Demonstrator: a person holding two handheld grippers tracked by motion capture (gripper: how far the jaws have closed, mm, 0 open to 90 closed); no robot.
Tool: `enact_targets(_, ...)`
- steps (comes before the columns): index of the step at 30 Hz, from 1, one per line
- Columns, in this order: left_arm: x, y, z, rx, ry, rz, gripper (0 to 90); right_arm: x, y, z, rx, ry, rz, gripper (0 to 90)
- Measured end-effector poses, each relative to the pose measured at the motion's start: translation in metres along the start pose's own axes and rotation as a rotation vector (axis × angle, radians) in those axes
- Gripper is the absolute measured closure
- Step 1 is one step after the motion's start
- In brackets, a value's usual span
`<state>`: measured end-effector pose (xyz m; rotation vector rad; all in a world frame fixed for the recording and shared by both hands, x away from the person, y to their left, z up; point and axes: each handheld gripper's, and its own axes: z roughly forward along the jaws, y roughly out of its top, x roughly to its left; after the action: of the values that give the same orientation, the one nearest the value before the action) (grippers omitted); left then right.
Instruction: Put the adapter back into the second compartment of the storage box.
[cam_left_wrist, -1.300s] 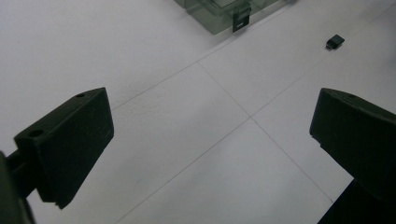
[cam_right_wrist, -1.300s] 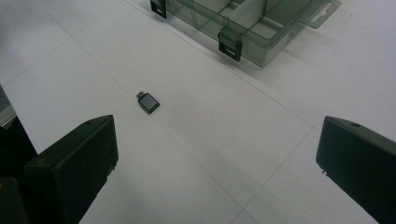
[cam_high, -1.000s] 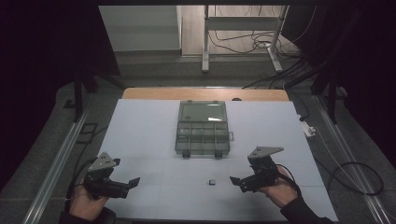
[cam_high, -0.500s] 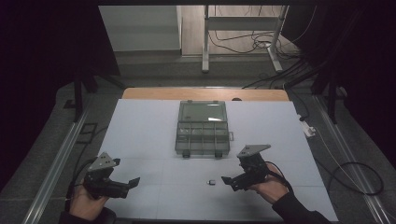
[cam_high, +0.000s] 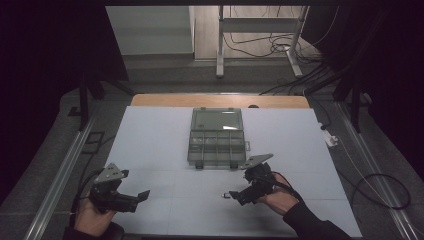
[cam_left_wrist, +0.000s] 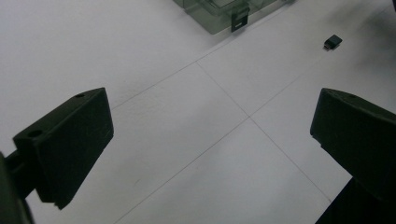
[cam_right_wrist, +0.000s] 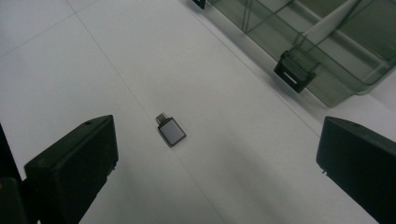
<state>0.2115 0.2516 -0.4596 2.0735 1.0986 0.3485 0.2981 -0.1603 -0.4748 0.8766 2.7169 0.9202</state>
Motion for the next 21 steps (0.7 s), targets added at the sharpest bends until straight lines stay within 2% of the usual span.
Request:
enact_targets(12, 0.0, 0.0, 0.0, -0.002, -0.003, 0.0, 0.0, 0.012, 0.01, 0.019, 0.074, -0.004, -0.037, 0.0)
enact_targets(21, 0.0, 0.0, -0.001, -0.002, -0.004, 0.004, 0.0, 0.019, 0.011, 0.032, 0.122, -0.001, -0.072, 0.0)
